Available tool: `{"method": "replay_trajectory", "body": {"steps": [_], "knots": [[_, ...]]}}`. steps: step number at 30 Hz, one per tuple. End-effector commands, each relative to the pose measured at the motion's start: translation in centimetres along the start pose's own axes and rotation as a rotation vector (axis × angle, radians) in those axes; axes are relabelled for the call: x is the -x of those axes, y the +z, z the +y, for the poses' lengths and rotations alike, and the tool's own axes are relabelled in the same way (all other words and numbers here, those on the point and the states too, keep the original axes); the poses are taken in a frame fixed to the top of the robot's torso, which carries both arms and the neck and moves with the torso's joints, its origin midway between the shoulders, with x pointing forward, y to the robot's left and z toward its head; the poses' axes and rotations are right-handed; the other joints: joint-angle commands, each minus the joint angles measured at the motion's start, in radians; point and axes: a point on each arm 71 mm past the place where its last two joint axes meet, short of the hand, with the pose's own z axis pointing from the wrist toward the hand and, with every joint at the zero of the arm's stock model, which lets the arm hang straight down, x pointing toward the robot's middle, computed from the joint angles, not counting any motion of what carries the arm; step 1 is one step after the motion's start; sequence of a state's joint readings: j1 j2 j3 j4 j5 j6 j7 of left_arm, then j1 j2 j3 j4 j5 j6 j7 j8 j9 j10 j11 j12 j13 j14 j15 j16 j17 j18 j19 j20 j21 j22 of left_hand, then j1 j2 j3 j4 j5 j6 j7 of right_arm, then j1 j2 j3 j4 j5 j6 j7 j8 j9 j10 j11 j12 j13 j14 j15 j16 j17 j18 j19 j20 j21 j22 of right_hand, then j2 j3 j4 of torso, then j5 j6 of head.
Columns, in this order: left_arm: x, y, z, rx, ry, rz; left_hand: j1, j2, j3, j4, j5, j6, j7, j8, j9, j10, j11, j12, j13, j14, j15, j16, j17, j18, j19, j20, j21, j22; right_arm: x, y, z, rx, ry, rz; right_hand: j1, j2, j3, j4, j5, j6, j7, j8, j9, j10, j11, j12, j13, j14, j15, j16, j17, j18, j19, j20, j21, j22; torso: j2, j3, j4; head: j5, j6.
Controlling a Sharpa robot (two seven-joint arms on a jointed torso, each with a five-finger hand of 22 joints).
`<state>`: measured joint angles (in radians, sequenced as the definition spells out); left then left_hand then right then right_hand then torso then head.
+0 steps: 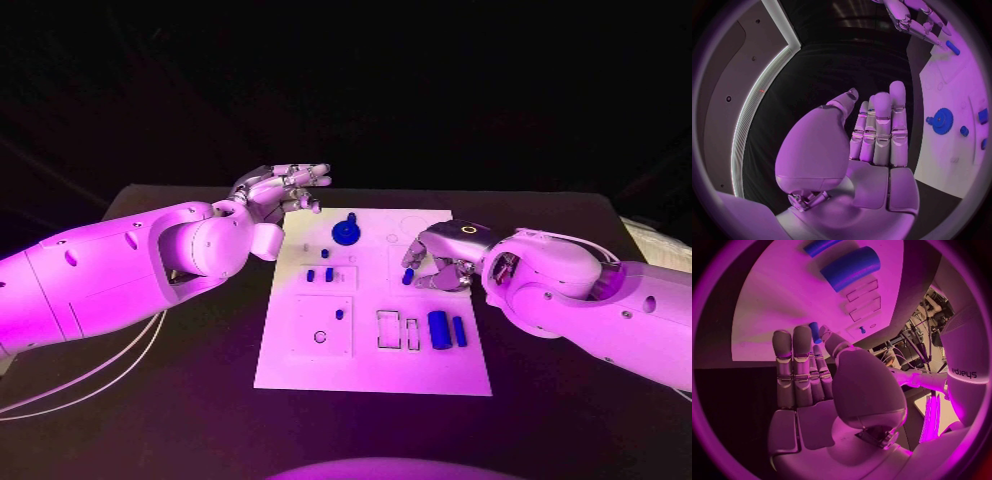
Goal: Assemble the parts on the task board
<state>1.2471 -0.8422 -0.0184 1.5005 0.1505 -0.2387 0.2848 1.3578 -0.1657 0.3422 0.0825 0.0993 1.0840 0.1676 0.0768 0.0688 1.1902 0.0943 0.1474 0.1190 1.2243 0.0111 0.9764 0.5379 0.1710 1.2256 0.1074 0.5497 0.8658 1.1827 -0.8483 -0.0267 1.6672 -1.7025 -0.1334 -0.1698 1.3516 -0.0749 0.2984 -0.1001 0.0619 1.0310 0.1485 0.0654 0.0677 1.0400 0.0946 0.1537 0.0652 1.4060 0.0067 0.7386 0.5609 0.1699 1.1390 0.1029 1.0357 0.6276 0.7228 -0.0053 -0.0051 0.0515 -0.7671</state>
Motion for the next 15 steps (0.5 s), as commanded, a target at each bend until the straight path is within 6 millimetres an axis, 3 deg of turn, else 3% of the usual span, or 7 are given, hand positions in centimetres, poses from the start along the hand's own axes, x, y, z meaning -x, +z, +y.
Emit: {"method": "replay_trajectory", "body": {"steps": [1,15], "knots": [[-0.28,0.02,-0.03,-0.004,-0.009,0.022,0.003,0.008,-0.007,-0.001,-0.001,-0.009,0.001,0.001,-0.001,-0.007,0.000,0.005,0.001,-0.005,0.001,-0.006,-0.002,0.011,0.000,0.004,-0.004,-0.001,-0.39,0.35,0.14,0.005,-0.026,0.024,-0.002,0.015,0.011,0.002,-0.004,0.013,-0.001,0.001,0.002,0.013,0.000,0.008,-0.002,0.012,-0.001,0.004,-0.002,-0.003,0.014,-0.001,0.014,0.018,0.000,0.0003,0.0004,0.001,-0.001],[-0.26,0.00,-0.02,0.000,-0.010,0.023,0.003,0.008,-0.007,-0.001,-0.001,-0.009,0.001,0.001,-0.001,-0.007,0.000,0.005,0.001,-0.005,0.001,-0.006,-0.002,0.011,0.000,0.004,-0.004,-0.001,-0.96,1.24,0.49,0.000,-0.058,0.038,-0.004,0.033,0.077,0.003,-0.010,0.089,-0.012,0.017,0.010,0.096,-0.018,0.007,-0.003,0.042,-0.016,0.065,0.047,-0.019,0.066,-0.011,0.080,0.113,-0.001,0.0000,-0.0008,0.001,-0.005]]}}
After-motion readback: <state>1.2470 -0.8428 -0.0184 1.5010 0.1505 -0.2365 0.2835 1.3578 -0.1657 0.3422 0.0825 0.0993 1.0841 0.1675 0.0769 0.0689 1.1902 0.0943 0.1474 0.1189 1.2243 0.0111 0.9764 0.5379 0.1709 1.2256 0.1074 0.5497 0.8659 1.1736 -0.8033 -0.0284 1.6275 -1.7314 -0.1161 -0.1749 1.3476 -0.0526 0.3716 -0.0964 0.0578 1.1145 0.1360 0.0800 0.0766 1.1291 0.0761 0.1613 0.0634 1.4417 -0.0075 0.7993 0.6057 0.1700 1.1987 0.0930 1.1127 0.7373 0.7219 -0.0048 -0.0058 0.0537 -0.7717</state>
